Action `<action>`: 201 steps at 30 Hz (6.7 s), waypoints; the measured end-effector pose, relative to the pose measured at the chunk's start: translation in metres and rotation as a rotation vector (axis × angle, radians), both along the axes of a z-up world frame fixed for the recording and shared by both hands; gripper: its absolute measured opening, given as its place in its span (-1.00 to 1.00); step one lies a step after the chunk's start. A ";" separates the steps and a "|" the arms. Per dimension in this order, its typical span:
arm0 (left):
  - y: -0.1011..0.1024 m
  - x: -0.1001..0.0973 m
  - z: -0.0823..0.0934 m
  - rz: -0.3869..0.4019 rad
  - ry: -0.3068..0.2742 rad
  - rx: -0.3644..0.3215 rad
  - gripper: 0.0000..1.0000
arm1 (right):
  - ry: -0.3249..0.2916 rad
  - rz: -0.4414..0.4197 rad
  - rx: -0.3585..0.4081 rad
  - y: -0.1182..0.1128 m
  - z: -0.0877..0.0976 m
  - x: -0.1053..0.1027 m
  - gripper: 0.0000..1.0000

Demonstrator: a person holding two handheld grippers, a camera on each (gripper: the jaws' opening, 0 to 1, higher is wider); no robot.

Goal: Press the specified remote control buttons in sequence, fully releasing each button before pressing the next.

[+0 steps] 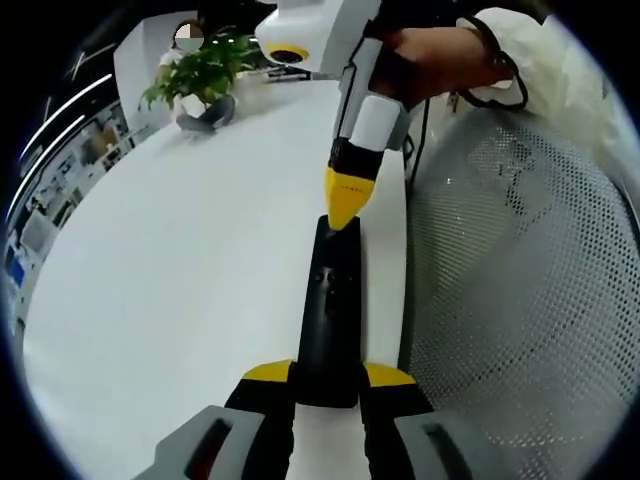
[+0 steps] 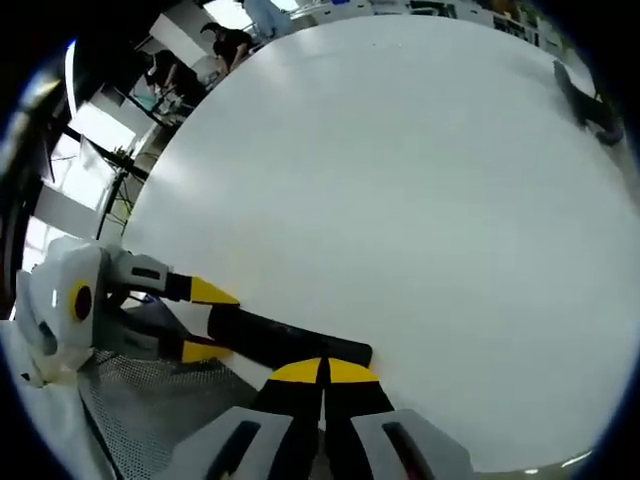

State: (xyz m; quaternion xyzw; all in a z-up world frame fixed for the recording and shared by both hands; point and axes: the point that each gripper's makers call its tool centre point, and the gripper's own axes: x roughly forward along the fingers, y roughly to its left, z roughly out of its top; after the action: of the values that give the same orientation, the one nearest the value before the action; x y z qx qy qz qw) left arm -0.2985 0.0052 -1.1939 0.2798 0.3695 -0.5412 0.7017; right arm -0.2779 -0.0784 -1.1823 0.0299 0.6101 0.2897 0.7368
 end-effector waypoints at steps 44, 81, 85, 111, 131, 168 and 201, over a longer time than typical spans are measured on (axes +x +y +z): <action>-0.001 0.000 0.001 0.034 -0.025 -0.085 -0.51 | -0.130 0.062 -0.032 0.002 0.000 0.000 -1.00; -0.002 -0.001 0.001 0.018 -0.025 -0.084 -0.51 | -0.129 0.107 -0.154 -0.013 -0.003 0.006 -1.00; -0.002 -0.001 0.001 0.022 -0.025 -0.084 -0.51 | -0.106 0.086 -0.157 -0.015 -0.004 0.007 -1.00; -0.001 -0.001 0.001 0.020 -0.024 -0.079 -0.51 | -0.105 0.041 -0.048 -0.003 0.001 0.001 -1.00; -0.001 -0.001 0.001 0.011 -0.023 -0.073 -0.51 | -0.116 0.061 -0.075 -0.003 -0.002 0.001 -1.00; -0.001 -0.001 0.002 0.015 -0.018 -0.058 -0.51 | -0.138 0.108 -0.090 0.009 -0.001 0.000 -1.00; -0.002 -0.002 0.001 -0.003 -0.021 -0.049 -0.52 | -0.132 0.057 -0.067 0.018 0.003 0.007 -1.00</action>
State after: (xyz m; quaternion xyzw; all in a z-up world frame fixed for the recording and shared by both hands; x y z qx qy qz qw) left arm -0.3003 0.0033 -1.1930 0.2688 0.3484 -0.5482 0.7112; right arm -0.2714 -0.0602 -1.1796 -0.0315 0.5701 0.2913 0.7675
